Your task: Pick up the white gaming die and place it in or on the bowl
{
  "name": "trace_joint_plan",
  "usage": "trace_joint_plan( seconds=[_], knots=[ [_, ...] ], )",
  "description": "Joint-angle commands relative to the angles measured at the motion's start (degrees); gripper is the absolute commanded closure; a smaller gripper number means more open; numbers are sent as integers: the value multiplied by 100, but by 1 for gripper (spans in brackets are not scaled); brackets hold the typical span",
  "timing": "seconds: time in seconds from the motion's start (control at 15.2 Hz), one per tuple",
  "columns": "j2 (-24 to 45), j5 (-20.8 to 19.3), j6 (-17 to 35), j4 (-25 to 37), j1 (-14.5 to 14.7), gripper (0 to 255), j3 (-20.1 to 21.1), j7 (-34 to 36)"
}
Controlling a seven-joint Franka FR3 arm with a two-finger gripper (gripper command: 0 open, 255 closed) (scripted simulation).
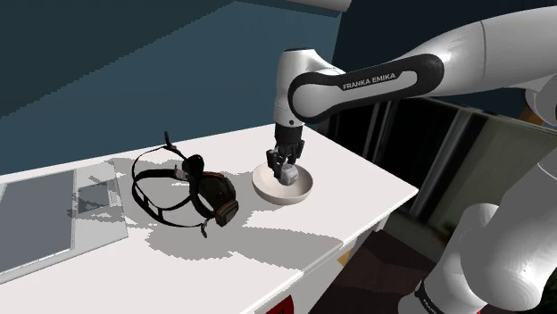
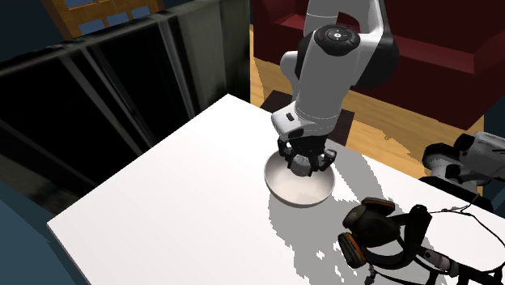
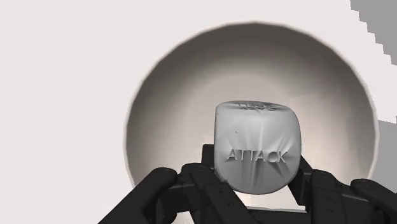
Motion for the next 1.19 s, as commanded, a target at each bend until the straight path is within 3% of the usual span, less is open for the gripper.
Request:
trace_joint_plan(
  seconds=[0.0, 0.33, 0.4, 0.73, 0.99, 1.12],
  knots=[
    [-1, 0, 17, -15, 1, 255, 1, 1],
    [-1, 0, 17, -15, 1, 255, 1, 1],
    [-1, 0, 17, -15, 1, 0, 1, 1],
    [-1, 0, 17, -15, 1, 0, 1, 1],
    [-113, 7, -709, 600, -2, 0, -5, -5],
    [-113, 7, -709, 599, -2, 0, -5, -5]
  ],
)
